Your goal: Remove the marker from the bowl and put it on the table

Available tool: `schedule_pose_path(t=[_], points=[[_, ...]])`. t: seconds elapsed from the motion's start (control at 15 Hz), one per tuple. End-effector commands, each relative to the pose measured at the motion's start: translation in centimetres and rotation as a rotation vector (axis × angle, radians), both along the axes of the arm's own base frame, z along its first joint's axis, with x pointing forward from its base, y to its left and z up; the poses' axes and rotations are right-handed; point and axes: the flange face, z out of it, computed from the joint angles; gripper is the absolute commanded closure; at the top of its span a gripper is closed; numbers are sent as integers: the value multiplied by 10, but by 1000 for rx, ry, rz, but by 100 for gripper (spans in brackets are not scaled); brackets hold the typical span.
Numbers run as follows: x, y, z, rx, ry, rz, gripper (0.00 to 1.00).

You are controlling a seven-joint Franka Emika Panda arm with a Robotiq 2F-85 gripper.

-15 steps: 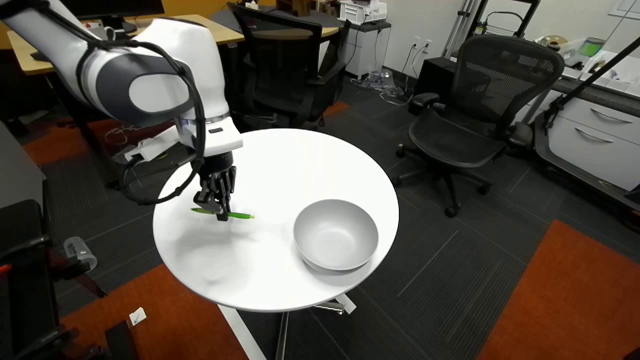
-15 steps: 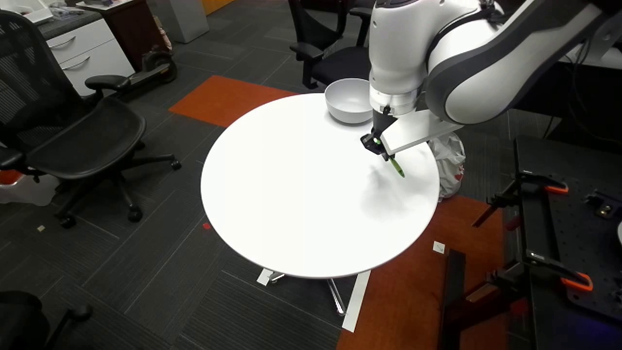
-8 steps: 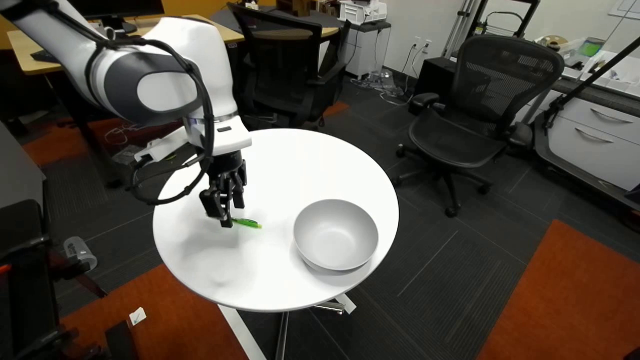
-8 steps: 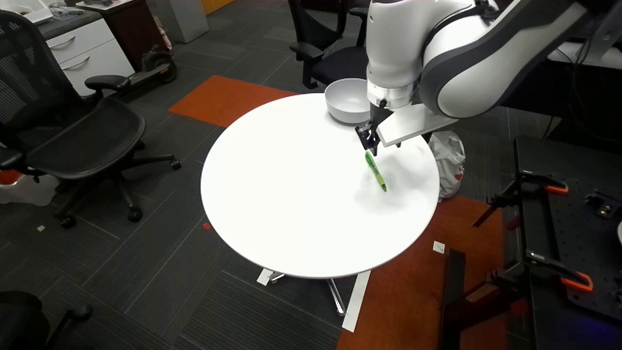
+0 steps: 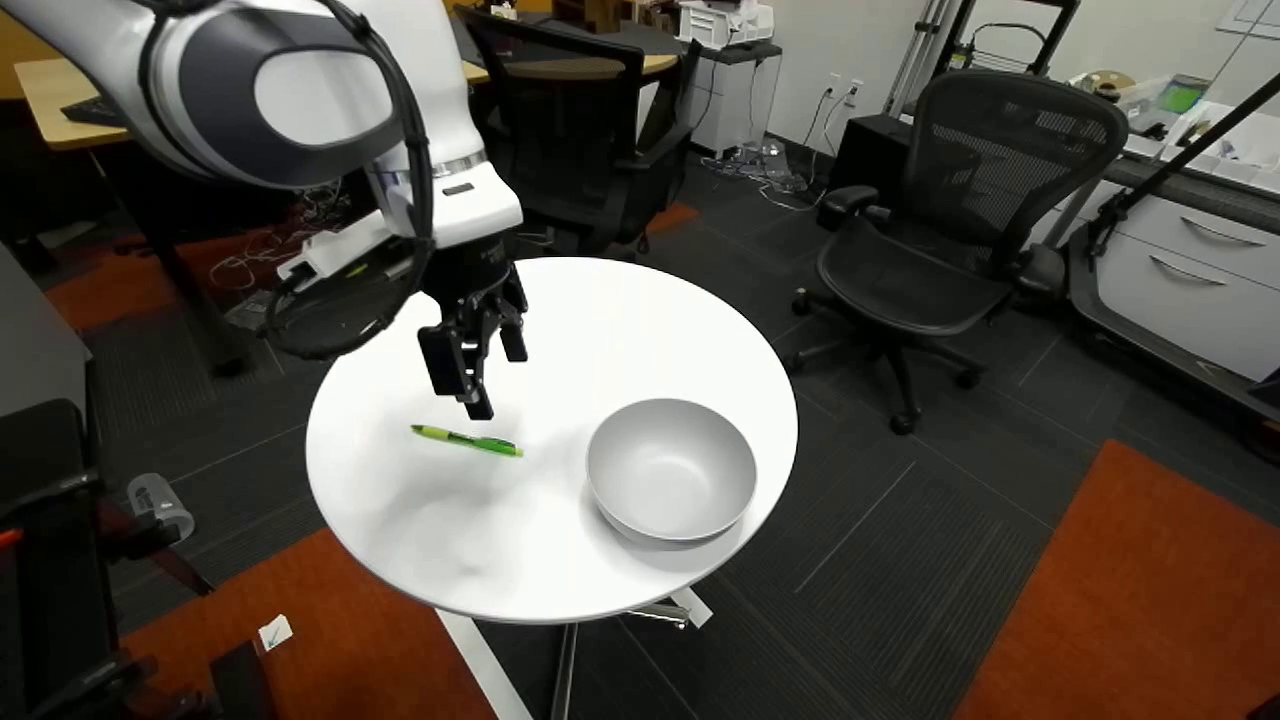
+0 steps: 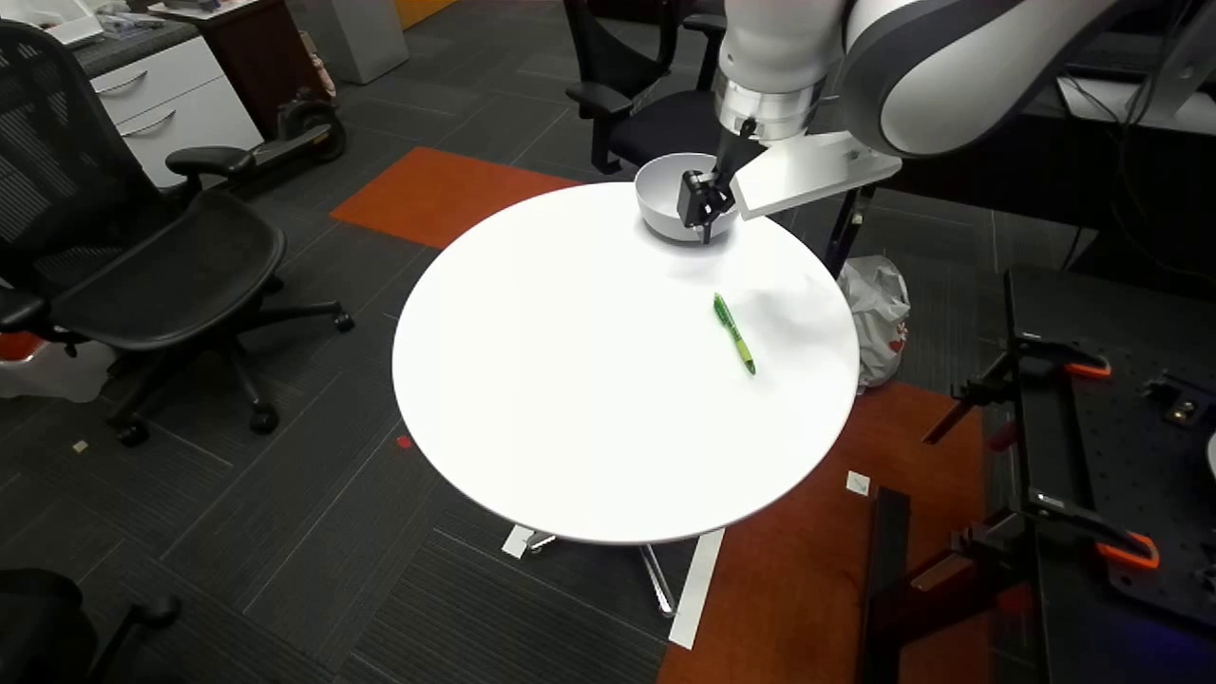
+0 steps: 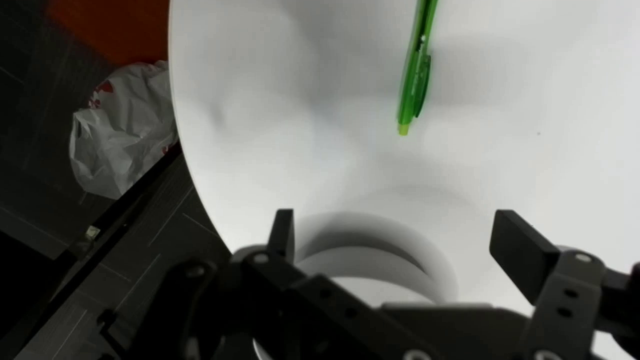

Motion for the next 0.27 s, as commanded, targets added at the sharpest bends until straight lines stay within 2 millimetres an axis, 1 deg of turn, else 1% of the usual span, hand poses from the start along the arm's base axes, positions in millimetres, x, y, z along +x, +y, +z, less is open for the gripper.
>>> schedule_pose_path(t=[0.0,0.07,0.2], points=[[1,0,5,0,-8,1,0],[1,0,7,1,-12,1,0],[1,0,4,2,-7,1,0]])
